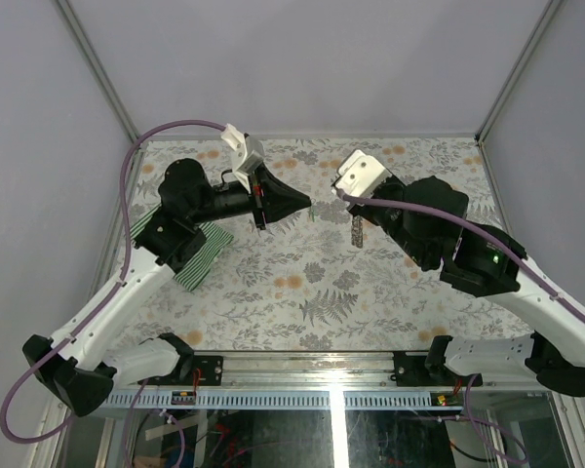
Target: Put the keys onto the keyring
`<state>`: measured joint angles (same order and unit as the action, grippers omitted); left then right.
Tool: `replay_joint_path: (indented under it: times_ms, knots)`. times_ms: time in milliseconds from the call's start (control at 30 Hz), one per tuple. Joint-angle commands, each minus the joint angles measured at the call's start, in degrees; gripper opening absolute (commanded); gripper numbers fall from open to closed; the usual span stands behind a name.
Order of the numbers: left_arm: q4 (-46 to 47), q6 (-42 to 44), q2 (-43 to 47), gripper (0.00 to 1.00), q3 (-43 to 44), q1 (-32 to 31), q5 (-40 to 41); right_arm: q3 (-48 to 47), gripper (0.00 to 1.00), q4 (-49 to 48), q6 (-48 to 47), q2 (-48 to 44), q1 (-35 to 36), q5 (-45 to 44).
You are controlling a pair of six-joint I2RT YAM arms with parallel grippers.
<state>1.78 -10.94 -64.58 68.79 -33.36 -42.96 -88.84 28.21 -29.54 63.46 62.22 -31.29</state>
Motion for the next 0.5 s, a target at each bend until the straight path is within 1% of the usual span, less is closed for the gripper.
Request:
replay_joint_path:
  times_ms: [0,167,467]
  knots:
    - [2.30,-0.98,1.55,0.00,1.61,-0.45,0.46,-7.99,0.00,4.92,6.28,2.28,0.46,-5.35]
    - [2.69,-1.69,2.23,0.00,1.09,-0.87,0.47,-16.16,0.00,14.56,12.94,7.01,0.47,-6.54]
    - [2.85,-2.40,3.52,0.00,0.27,-1.34,0.97,-25.27,0.00,25.31,22.14,12.19,0.47,-8.13]
